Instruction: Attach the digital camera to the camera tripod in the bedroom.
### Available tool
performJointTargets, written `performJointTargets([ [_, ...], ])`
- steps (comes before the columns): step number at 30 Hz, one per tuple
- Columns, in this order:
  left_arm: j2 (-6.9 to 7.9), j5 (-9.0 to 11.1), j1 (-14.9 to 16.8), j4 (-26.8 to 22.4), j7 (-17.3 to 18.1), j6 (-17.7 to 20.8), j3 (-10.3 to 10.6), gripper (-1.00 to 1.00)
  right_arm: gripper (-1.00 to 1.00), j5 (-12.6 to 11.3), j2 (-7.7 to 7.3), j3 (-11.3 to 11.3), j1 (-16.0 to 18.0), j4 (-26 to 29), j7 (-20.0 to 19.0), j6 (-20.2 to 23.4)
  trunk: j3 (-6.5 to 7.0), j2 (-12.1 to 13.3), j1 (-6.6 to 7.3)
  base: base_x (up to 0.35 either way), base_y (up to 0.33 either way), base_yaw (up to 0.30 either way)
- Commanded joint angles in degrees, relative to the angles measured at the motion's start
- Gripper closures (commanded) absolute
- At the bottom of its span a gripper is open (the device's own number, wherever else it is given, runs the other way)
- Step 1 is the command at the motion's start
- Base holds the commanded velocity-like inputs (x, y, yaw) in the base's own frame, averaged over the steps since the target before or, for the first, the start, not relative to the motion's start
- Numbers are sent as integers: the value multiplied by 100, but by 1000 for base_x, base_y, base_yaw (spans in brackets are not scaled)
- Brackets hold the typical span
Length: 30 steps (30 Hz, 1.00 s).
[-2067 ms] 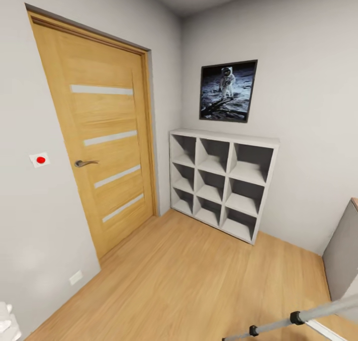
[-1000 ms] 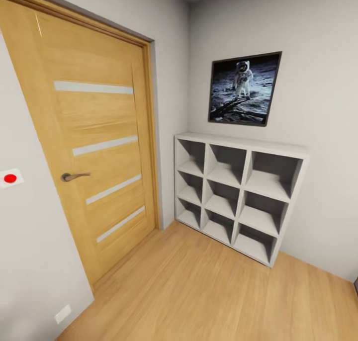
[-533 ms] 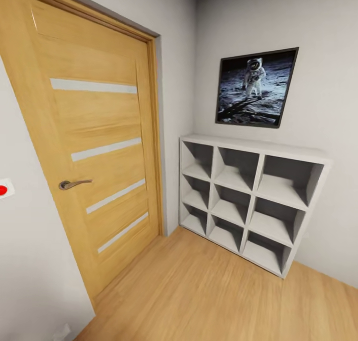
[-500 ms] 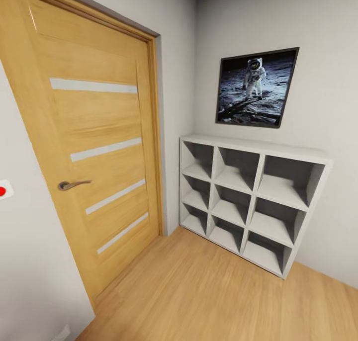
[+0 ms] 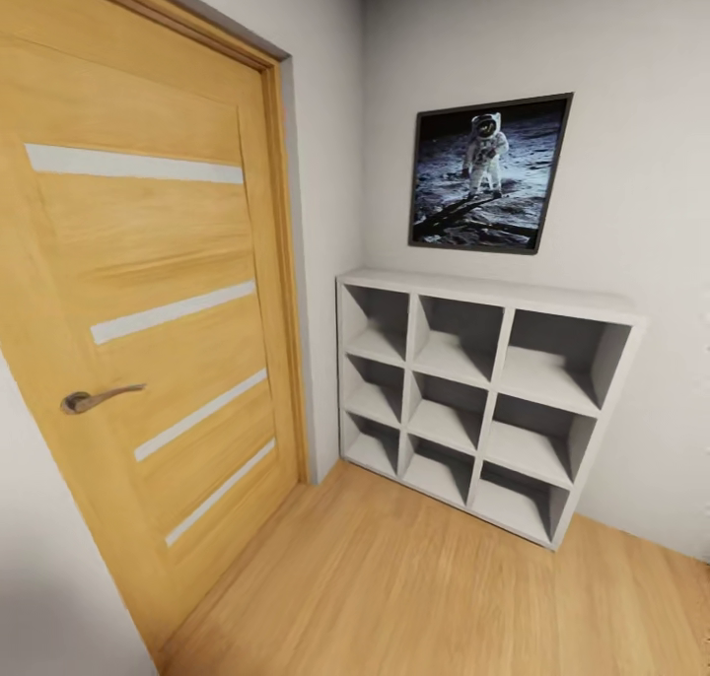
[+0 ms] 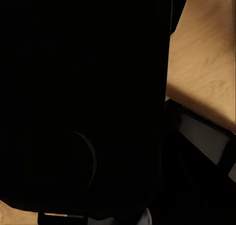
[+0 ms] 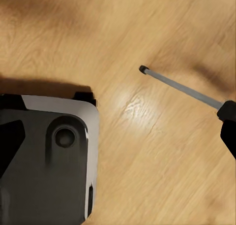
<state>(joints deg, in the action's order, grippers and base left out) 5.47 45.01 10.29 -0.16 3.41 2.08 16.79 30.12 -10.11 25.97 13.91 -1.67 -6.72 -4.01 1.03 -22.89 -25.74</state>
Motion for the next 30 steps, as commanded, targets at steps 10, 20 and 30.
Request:
performJointTargets([
  [10, -1, 52, 0, -1, 29, 21, 44, 100, -100, 53, -8, 48, 6, -18, -4, -21, -2, -3, -4, 243, 252, -286],
  [20, -2, 52, 0, -1, 29, 15, 44, 100, -100, 71, -9, 48, 6, -18, -4, -21, -2, -3, -4, 130, 147, -290],
  [30, -2, 47, 0, -1, 29, 16, 44, 100, -100, 73, -9, 47, 6, -18, -4, -28, -2, -3, -4, 11, 12, -290],
])
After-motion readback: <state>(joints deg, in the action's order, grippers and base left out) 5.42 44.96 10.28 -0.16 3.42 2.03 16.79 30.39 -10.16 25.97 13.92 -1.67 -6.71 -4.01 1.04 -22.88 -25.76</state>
